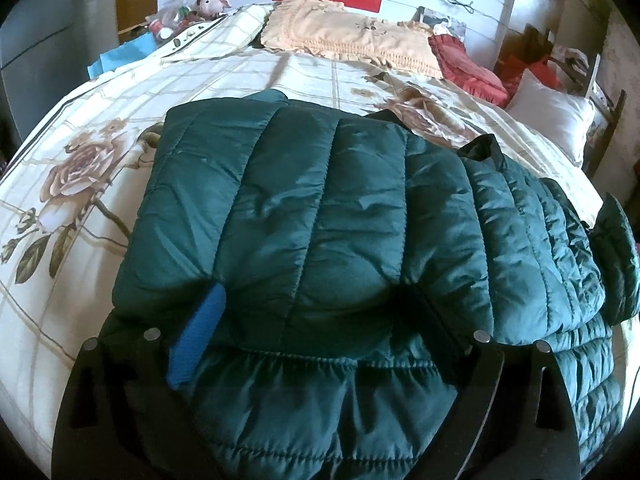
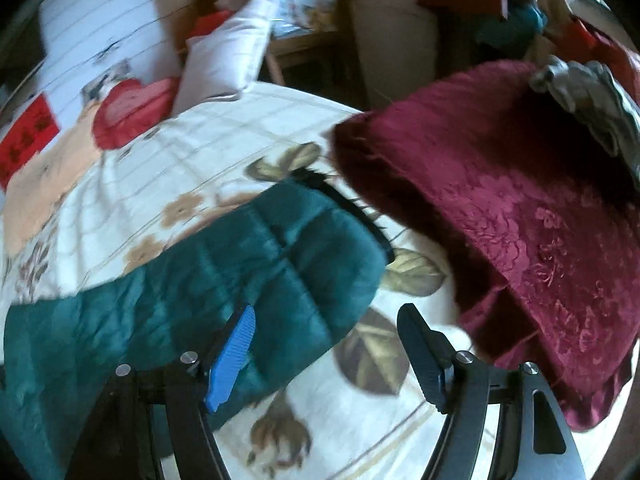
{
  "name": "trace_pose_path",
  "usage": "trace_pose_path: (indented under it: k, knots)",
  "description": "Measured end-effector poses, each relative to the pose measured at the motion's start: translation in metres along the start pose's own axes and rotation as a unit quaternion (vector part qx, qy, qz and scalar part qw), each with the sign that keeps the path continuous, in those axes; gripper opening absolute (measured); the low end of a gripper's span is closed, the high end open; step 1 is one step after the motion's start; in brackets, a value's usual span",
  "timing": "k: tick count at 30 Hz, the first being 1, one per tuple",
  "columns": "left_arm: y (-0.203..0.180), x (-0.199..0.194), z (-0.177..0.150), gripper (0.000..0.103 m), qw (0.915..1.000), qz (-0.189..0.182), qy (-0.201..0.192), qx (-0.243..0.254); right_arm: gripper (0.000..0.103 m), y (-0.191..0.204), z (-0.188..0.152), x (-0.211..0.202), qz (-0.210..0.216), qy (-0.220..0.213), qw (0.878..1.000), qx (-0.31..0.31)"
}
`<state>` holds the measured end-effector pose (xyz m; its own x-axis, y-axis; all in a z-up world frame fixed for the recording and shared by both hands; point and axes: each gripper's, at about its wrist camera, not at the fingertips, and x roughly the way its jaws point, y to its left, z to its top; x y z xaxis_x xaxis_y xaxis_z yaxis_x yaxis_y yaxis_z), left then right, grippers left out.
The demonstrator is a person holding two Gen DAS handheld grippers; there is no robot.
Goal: Fold large clothes
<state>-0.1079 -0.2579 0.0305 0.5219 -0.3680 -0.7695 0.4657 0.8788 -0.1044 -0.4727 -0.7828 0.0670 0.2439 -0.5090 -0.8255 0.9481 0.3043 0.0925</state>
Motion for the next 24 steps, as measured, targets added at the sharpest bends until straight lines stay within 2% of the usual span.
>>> trace_pose_path:
  k: [10, 15, 17, 18, 20, 24]
  knots:
    - [-0.002, 0.0, -0.002, 0.095, 1.0, 0.0, -0.001, 0.004, 0.071, -0.012, 0.014, 0.031, 0.019, 0.017, 0.998, 0.058]
    - [-0.002, 0.0, -0.002, 0.095, 1.0, 0.001, -0.001, 0.004, 0.07, -0.005, 0.015, 0.035, 0.009, -0.002, 0.999, 0.043]
    - [-0.002, 0.0, -0.002, 0.095, 1.0, 0.001, -0.001, 0.005, 0.039, -0.003, 0.015, 0.035, 0.014, -0.006, 0.999, 0.036]
    - [-0.002, 0.0, -0.002, 0.096, 1.0, 0.001, 0.0, 0.005, 0.036, -0.001, 0.015, 0.031, 0.011, -0.009, 0.999, 0.033]
    - [-0.002, 0.001, -0.002, 0.096, 1.0, 0.002, 0.0, 0.006, 0.017, 0.0, 0.016, 0.025, 0.013, -0.02, 0.999, 0.027]
    - [-0.003, 0.0, -0.002, 0.096, 1.0, 0.002, -0.001, 0.006, 0.014, 0.014, 0.017, -0.011, 0.034, -0.051, 0.998, -0.007]
